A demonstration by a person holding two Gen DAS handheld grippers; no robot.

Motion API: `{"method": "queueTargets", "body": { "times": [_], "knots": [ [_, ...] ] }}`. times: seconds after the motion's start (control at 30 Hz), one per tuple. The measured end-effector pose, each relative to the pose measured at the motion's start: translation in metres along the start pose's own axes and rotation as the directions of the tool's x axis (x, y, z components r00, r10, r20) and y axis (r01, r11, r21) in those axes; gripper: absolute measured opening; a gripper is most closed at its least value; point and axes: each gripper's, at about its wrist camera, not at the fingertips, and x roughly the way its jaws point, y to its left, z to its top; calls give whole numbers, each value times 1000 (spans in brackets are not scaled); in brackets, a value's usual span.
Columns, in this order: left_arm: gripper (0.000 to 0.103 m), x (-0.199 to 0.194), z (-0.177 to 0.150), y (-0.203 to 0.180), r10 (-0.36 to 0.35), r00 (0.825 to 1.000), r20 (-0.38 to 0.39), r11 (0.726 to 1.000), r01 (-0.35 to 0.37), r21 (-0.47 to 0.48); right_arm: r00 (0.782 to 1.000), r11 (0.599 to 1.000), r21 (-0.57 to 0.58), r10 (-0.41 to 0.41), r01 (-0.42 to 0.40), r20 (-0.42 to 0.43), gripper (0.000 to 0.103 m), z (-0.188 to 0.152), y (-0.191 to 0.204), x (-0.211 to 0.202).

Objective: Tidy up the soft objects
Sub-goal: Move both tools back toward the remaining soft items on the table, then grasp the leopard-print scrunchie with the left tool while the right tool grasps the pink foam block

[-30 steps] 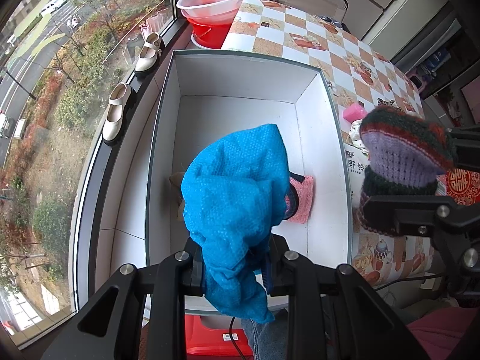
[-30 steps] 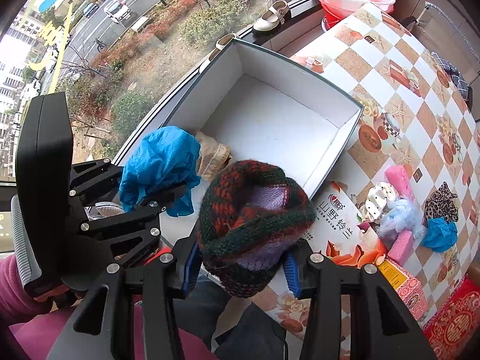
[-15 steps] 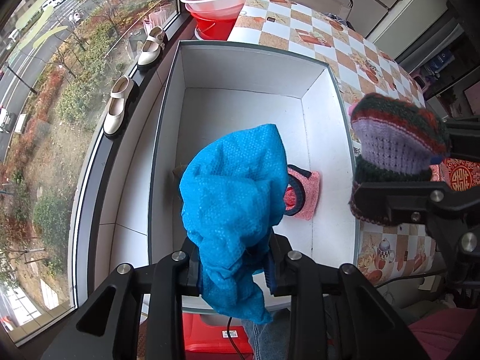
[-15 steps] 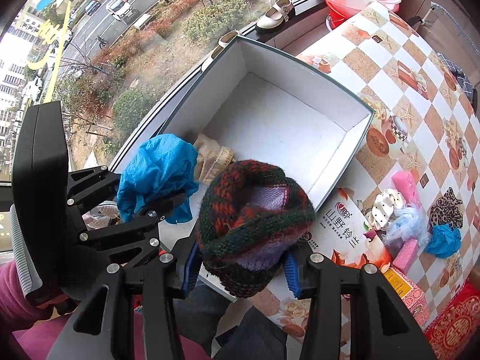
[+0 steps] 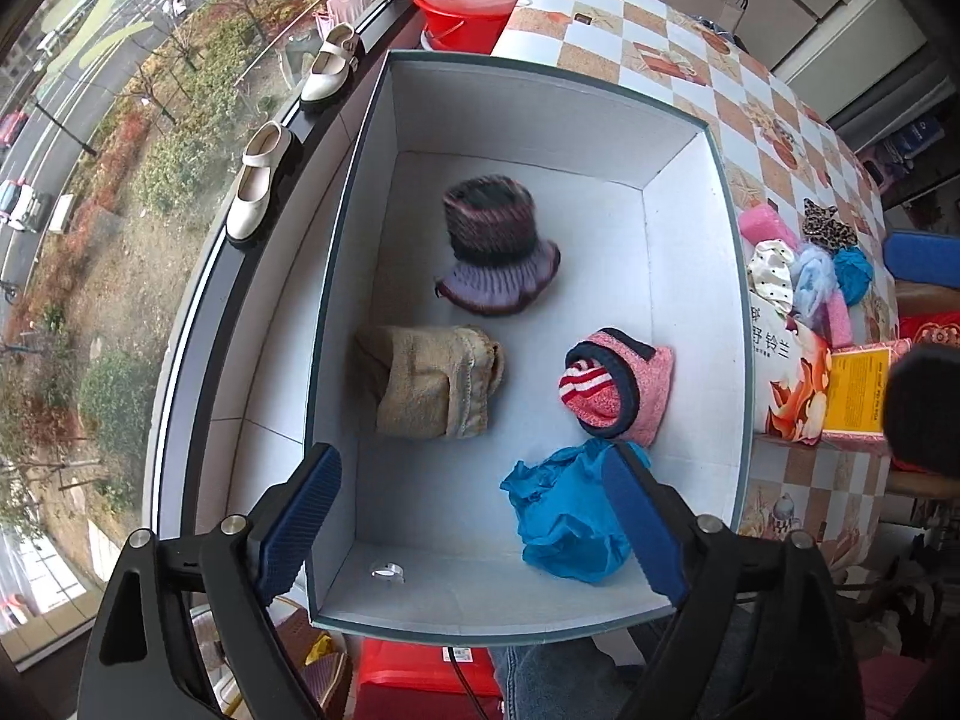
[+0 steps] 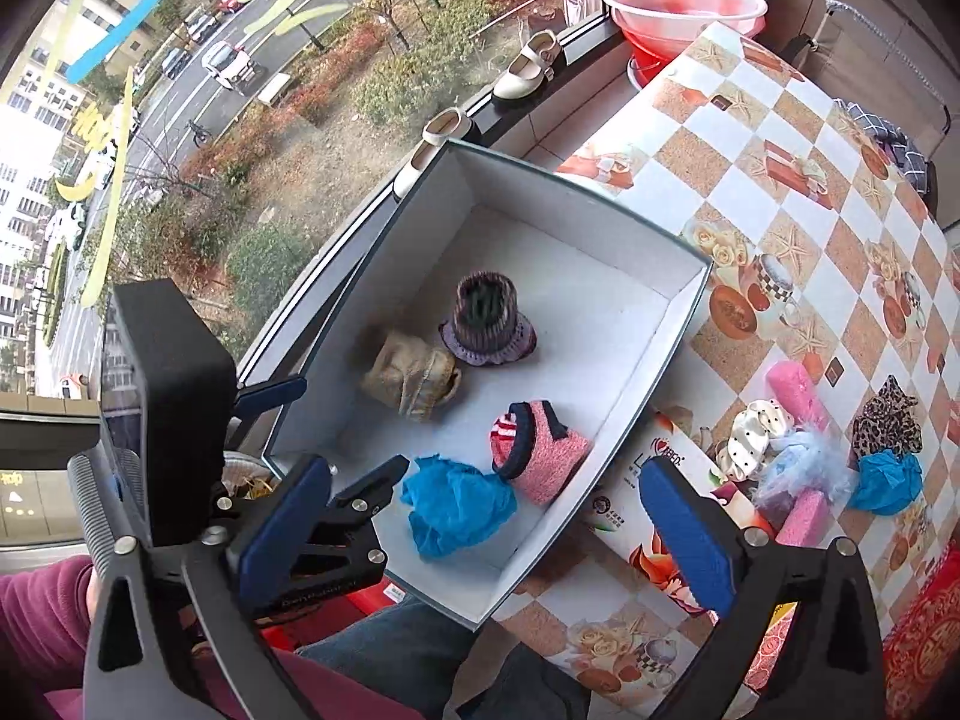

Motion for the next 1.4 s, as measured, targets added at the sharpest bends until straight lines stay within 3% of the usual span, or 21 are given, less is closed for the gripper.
{"method": "queueTargets", "body": {
  "times": [0.07, 0.27, 0.43, 0.57, 0.67, 0.8, 0.9, 1.0, 1.13, 1.2, 1.27, 1.33, 1.4],
  "knots": [
    [103, 5, 2, 1, -3, 1000, -31, 1000, 3, -16, 1000, 1000, 17, -5, 5, 4, 103, -1, -6, -5],
    [103, 1, 12, -8, -146, 986, -77, 989, 143, -45, 1000, 991, 137, 9, -11, 20, 103, -14, -45, -35],
    [103, -24, 36, -43, -206, 978, -38, 978, 207, 22, 997, 965, 263, -36, 17, 67, 103, -33, -108, -82],
    [103, -40, 53, -79, -220, 975, -13, 969, 220, 107, 991, 918, 390, -105, 66, 79, 103, -49, -177, -106],
    [103, -42, 64, -105, -220, 975, -19, 963, 220, 157, 997, 869, 494, -62, 36, 38, 103, -65, -232, -94],
    [103, -38, 73, -134, -210, 977, -47, 957, 215, 195, 997, 804, 593, 76, -45, -29, 103, -86, -288, -52],
    [103, -30, 81, -156, -188, 980, -69, 955, 199, 220, 979, 776, 622, 190, -104, -74, 103, -93, -312, -14],
    [103, -20, 90, -175, -145, 986, -83, 954, 161, 252, 949, 781, 605, 288, -159, -123, 103, -87, -321, 22],
    [103, -3, 103, -193, -92, 990, -104, 955, 117, 272, 890, 785, 568, 416, -247, -188, 103, -71, -322, 67],
    [103, 4, 108, -201, -72, 991, -113, 954, 101, 281, 847, 783, 546, 481, -298, -227, 103, -65, -319, 87],
    [103, 12, 113, -209, -51, 991, -121, 953, 84, 291, 819, 784, 535, 510, -315, -264, 103, -63, -316, 102],
    [103, 22, 118, -219, -32, 991, -133, 950, 71, 303, 809, 789, 532, 511, -307, -291, 103, -64, -317, 115],
    [103, 33, 123, -230, -21, 988, -151, 946, 69, 317, 832, 809, 532, 461, -250, -310, 103, -70, -322, 119]
  ]
}}
